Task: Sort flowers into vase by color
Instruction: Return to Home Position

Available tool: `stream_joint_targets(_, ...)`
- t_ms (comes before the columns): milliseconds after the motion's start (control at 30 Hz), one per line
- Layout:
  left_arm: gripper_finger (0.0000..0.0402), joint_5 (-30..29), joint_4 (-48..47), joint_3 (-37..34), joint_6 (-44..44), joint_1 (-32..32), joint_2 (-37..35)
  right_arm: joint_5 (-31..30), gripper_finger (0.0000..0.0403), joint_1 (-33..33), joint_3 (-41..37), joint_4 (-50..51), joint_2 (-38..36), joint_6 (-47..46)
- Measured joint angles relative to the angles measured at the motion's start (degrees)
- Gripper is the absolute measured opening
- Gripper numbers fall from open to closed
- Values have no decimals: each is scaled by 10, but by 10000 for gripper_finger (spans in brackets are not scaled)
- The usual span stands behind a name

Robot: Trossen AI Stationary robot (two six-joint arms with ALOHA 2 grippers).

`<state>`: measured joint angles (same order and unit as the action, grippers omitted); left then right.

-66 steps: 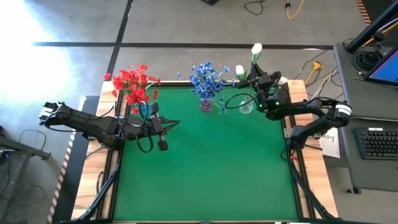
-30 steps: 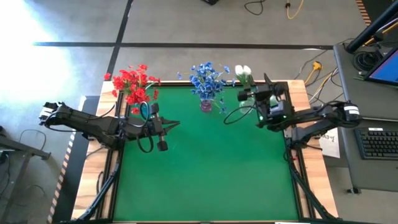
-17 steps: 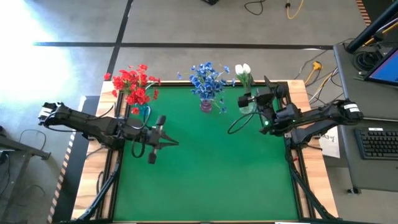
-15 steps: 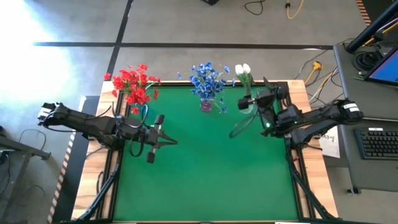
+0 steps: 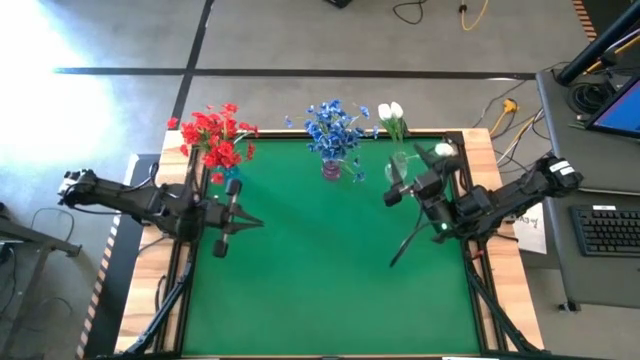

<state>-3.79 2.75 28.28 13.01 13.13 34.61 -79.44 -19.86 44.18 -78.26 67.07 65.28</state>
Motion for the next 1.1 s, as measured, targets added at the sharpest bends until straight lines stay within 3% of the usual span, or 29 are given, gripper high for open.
stream_joint_targets(233,0,-2,144,-101,44,-32,-47,34,286,-41,-27,1,-3,-26)
stream_joint_targets(367,0,6,150,-123,42,-88,-60,54,281,-66,-51,0,-16,-49)
stream_joint_targets(500,0,114,157,-130,19,-170,-66,132,273,-72,-80,30,-34,-129)
stream_joint_targets(733,0,260,161,-131,-23,-301,-70,283,255,-47,-93,247,-74,-348)
stream_joint_targets(900,0,313,142,-131,-50,-322,-93,305,248,-41,-94,329,-126,-384)
stream_joint_targets(1100,0,370,113,-130,-106,-318,-149,350,247,-40,-128,350,-201,-400)
